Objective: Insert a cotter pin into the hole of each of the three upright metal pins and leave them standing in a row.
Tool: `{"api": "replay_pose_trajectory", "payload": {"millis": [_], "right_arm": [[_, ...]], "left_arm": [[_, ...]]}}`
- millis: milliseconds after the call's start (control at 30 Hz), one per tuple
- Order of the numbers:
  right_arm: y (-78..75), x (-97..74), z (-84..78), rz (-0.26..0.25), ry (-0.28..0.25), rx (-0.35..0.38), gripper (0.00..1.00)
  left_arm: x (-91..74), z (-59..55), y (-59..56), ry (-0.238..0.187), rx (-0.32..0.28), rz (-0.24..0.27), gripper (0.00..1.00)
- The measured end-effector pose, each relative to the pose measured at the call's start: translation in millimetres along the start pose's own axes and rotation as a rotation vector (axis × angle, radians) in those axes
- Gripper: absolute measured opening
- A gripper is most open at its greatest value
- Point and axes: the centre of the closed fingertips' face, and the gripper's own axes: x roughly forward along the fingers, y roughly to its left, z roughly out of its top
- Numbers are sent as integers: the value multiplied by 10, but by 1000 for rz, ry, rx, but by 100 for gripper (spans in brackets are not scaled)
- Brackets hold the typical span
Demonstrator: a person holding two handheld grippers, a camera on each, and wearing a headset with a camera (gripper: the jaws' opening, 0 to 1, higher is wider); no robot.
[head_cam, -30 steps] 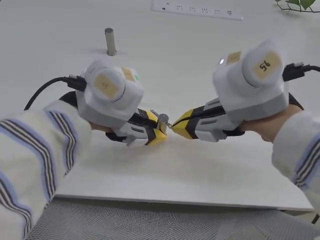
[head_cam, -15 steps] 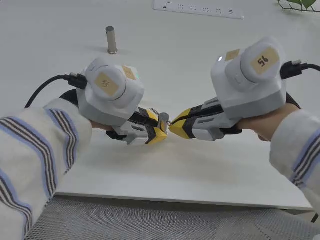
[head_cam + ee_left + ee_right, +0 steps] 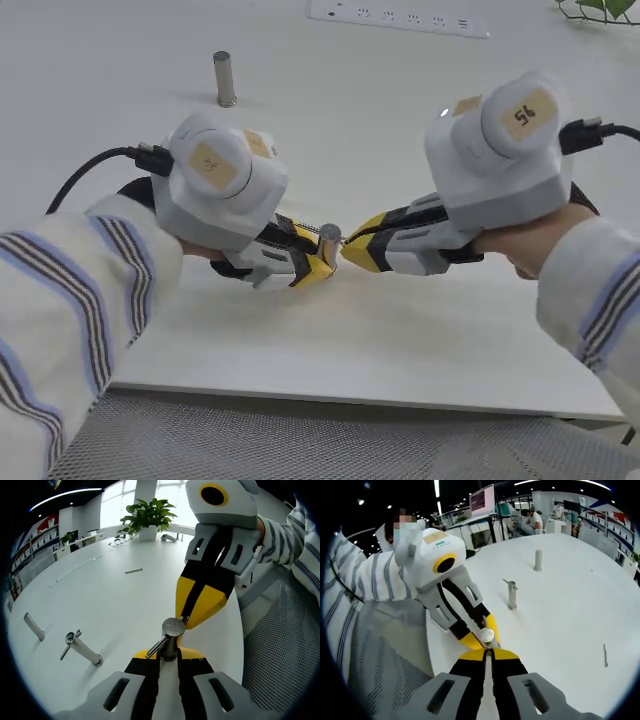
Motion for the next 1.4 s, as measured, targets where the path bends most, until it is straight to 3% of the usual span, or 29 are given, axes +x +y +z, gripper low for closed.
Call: {"api": "replay_pose_trajectory", "payload": {"millis": [433,867,1400], "right_arm": [[19,85,66,25,12,-130,16],[28,181,121,62,21,-180,18],[19,283,85,76,35,-229,16]], "left_arm": [[-14,-21,-12,5,-6,-9,11],[-68,-68,-17,8,-9,-26,11],[-293,-181,-48,1,-9,-44,29]]}}
